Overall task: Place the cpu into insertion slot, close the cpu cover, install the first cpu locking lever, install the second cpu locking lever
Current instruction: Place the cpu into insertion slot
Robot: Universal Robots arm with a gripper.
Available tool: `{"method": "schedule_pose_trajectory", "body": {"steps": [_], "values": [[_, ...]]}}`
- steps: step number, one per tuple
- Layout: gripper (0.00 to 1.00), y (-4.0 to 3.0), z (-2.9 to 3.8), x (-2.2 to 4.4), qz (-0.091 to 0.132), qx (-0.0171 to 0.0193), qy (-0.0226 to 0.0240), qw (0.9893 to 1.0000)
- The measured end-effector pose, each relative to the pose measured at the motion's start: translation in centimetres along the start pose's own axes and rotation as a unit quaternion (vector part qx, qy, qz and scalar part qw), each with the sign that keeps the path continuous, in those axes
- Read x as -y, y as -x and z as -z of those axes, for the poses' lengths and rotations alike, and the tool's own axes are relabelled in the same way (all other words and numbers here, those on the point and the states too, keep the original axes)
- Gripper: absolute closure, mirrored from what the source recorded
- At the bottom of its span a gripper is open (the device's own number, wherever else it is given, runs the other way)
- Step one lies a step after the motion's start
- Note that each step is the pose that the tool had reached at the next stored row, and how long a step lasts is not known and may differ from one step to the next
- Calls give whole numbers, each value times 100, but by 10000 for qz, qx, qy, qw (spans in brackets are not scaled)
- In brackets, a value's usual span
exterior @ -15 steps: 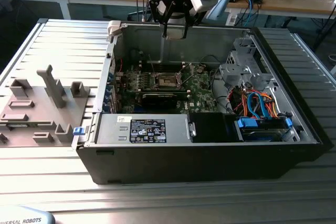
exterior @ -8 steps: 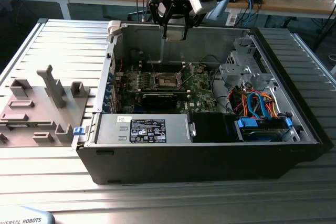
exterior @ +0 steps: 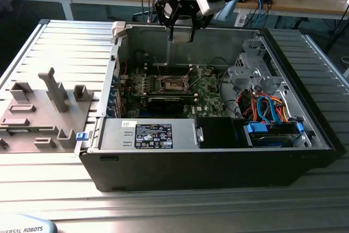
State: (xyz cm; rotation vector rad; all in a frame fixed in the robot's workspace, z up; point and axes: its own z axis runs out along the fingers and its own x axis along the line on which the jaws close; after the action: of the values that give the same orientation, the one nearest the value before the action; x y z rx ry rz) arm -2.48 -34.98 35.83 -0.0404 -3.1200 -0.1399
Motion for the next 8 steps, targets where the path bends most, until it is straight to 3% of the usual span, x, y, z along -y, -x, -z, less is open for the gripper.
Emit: {"method": "schedule_pose_trajectory", "body": {"steps": [8], "values": [[46, 0, -2, 0, -117, 10, -1, 9999]]}}
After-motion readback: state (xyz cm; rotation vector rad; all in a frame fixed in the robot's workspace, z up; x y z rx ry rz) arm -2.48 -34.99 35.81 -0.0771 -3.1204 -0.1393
